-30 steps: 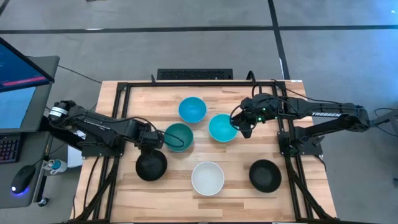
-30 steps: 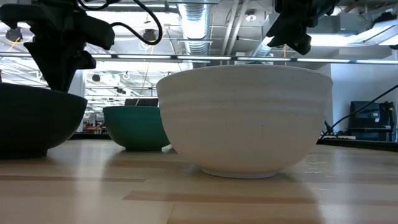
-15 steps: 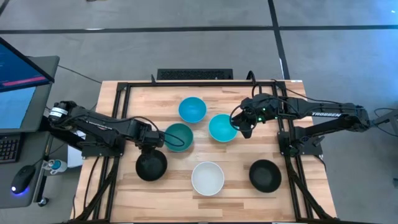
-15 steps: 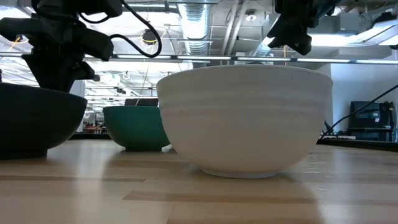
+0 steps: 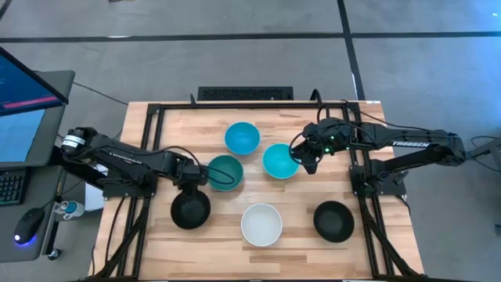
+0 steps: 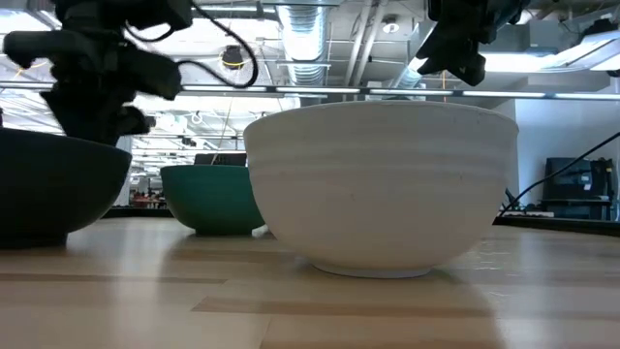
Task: Nest bowls inside each other
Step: Stack the left black bowl on the green bowl
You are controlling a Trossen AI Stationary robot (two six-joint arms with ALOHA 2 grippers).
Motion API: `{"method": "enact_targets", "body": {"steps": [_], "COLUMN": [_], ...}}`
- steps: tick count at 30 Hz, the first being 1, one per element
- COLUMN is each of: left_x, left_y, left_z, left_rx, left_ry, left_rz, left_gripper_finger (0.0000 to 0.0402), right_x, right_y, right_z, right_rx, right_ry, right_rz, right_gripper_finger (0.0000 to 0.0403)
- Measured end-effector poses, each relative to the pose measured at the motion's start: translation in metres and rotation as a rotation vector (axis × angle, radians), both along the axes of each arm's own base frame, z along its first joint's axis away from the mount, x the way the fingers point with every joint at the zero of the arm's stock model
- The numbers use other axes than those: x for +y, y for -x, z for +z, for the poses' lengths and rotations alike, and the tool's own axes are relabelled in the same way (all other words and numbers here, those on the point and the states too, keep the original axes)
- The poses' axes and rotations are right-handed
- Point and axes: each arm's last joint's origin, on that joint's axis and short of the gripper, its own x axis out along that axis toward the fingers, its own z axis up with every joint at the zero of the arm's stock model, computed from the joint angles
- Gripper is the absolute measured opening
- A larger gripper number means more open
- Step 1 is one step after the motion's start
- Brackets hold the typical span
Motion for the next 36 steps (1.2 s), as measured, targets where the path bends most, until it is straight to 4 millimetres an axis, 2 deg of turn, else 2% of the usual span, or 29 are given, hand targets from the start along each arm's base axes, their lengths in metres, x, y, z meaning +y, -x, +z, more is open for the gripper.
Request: {"method": "enact_targets", "body": {"steps": [4,9,13,15,20,26,31,36], "left_x": [0.0,0.001,0.001,0.001,-0.001,-0.001,0.019,0.047], "left_y": [0.006,0.008,0.005,0.002,-0.007,-0.017,-0.019,-0.024], "left_z": [-0.013,-0.016,-0.012,-0.008,0.01,0.049,0.083,0.096], "left_rx": [0.031,0.031,0.012,-0.009,-0.056,-0.144,-0.155,-0.204], "left_ry": [0.024,-0.004,-0.022,-0.024,-0.007,-0.018,-0.169,-0.184], "left_rz": [0.007,0.004,-0.002,0.003,0.024,0.068,0.122,0.187], "left_gripper_finger": [0.0071,0.0065,0.0016,0.0007,0.0003,0.0002,0.0001,0.0001], "right_x": [0.0,0.0,0.0,0.0,-0.001,-0.001,-0.002,-0.002], "right_y": [0.0,0.0,0.0,0.0,0.0,0.0,0.0,0.0], "right_z": [0.0,0.0,0.0,0.0,0.0,0.0,0.0,0.0], "right_rx": [0.0,0.0,0.0,0.0,0.002,0.003,0.004,0.004], "right_ry": [0.0,0.0,0.0,0.004,0.019,0.021,0.036,0.054], "right_rz": [0.0,0.0,0.0,-0.004,-0.024,-0.027,-0.044,-0.03], "right_gripper_finger": [0.0143,0.0143,0.0143,0.0143,0.0143,0.0143,0.0143,0.0143]}}
